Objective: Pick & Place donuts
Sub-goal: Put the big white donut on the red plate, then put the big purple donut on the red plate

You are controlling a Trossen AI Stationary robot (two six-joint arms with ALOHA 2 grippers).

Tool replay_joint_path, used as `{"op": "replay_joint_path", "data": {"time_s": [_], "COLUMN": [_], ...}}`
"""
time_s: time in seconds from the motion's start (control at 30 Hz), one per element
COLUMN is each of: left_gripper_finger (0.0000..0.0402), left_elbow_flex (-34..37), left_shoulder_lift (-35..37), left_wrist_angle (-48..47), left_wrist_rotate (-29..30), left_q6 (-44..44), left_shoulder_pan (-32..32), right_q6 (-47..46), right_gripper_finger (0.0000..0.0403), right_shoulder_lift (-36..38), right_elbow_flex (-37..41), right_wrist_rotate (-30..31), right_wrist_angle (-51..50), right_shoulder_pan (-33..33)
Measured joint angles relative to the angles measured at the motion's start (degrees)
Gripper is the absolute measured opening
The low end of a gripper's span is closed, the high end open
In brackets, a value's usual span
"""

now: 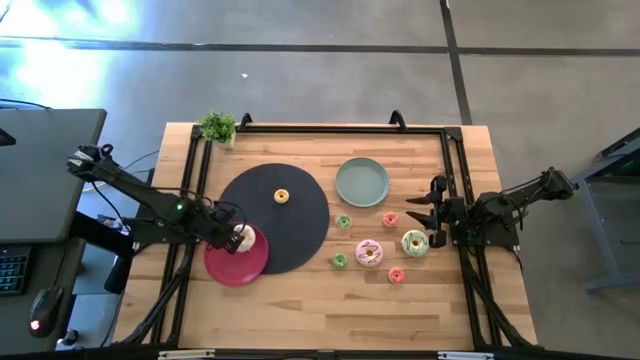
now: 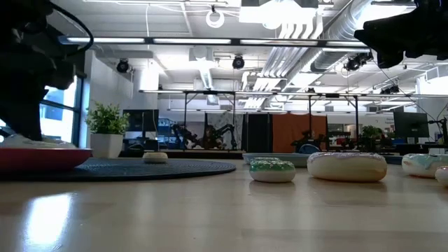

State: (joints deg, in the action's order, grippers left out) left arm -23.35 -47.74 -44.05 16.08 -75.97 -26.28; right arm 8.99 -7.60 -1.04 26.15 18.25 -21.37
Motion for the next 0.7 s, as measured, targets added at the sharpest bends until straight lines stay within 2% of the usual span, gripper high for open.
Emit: {"op": "replay_joint_path", "data": {"time_s": [0.13,0.27,0.43,0.57,0.7], "left_gripper_finger": [0.0032,0.0085,0.0154,0.0188,0.0202], "left_elbow_flex": [0.52,0.52,0.22,-2.53,-7.12], "left_shoulder_lift": [-0.01,-0.01,-0.01,-0.01,-0.01], "left_wrist_angle": [1.04,1.09,0.64,-0.25,-2.63], "left_wrist_rotate": [-0.05,0.32,-0.86,0.08,3.02], "left_q6": [0.43,0.63,0.66,1.40,4.14], "left_shoulder_pan": [0.00,0.00,0.00,0.00,0.00], "right_q6": [0.00,0.31,0.41,0.22,0.42], "right_gripper_finger": [0.0138,0.0138,0.0138,0.0138,0.0138], "right_shoulder_lift": [0.00,0.00,0.00,0.00,-0.02], "right_elbow_flex": [-0.02,-0.04,-0.04,-0.04,-0.07], "right_wrist_rotate": [0.00,0.18,3.29,5.11,5.03], "right_wrist_angle": [0.03,0.07,0.16,0.28,1.39], "right_shoulder_pan": [-0.02,0.00,0.00,0.00,0.00]}}
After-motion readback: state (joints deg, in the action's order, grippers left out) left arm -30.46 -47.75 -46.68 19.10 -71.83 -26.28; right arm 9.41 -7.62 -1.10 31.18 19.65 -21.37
